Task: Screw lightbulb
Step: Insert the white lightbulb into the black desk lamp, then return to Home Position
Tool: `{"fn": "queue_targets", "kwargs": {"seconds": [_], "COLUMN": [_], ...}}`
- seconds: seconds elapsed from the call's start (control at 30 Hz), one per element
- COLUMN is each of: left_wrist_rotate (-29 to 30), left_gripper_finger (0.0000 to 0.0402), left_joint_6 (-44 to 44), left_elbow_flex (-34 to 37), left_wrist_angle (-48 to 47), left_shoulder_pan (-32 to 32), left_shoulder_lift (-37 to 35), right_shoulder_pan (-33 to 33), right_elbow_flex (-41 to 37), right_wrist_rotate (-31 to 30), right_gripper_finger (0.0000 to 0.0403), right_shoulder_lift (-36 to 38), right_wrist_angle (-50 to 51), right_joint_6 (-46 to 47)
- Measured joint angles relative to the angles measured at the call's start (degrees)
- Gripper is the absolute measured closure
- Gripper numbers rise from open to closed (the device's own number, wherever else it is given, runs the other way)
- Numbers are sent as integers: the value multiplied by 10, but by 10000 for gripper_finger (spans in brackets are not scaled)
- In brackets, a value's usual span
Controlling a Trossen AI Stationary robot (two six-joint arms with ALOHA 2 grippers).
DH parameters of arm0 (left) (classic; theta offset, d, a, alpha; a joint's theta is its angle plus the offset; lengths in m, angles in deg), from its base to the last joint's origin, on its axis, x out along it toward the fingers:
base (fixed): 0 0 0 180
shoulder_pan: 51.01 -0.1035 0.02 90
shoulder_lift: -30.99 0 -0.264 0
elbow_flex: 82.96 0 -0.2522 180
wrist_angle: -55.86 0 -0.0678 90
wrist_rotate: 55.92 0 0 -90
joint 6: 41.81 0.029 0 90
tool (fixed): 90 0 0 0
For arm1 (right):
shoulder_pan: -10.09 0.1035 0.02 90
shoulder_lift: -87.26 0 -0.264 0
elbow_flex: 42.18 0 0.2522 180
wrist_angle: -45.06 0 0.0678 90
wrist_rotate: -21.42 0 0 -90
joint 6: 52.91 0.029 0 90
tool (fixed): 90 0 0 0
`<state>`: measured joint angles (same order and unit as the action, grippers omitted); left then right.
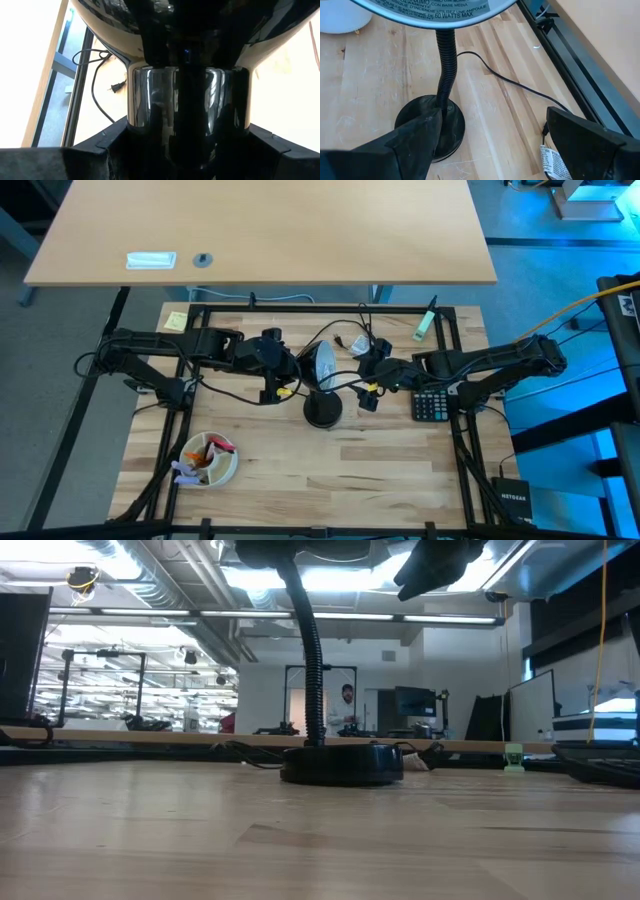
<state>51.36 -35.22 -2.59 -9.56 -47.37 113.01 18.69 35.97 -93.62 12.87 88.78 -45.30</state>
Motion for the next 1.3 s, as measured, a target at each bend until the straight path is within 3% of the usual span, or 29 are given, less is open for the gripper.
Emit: {"fn": "queue_targets", "kwargs": {"seconds": [0.5, 0.73, 0.9, 1.1, 1.3], "left_wrist_rotate": [-16, -32, -37, -36, -62], "left_gripper_finger": [98, 94, 95, 144, 227], "left_joint_6": [-5, -37, -76, -100, -135], "left_elbow_flex": [-1, -1, 6, 133, 359], "left_wrist_angle": [-37, -71, -116, -18, 174], "left_shoulder_pan": [0, 1, 1, 1, 1], "left_shoulder_lift": [-9, -69, -140, -292, -472], "right_shoulder_pan": [0, 0, 0, 1, -5], "right_elbow_flex": [0, 1, 1, -15, -144], "right_wrist_rotate": [1, 10, 69, 77, 132], "right_gripper_finger": [45, 45, 46, 103, 211], "right_shoulder_lift": [0, 5, 11, 76, 167], "right_wrist_angle": [1, 20, 55, 59, -136], "right_joint_6": [7, 17, 50, 60, 12]}}
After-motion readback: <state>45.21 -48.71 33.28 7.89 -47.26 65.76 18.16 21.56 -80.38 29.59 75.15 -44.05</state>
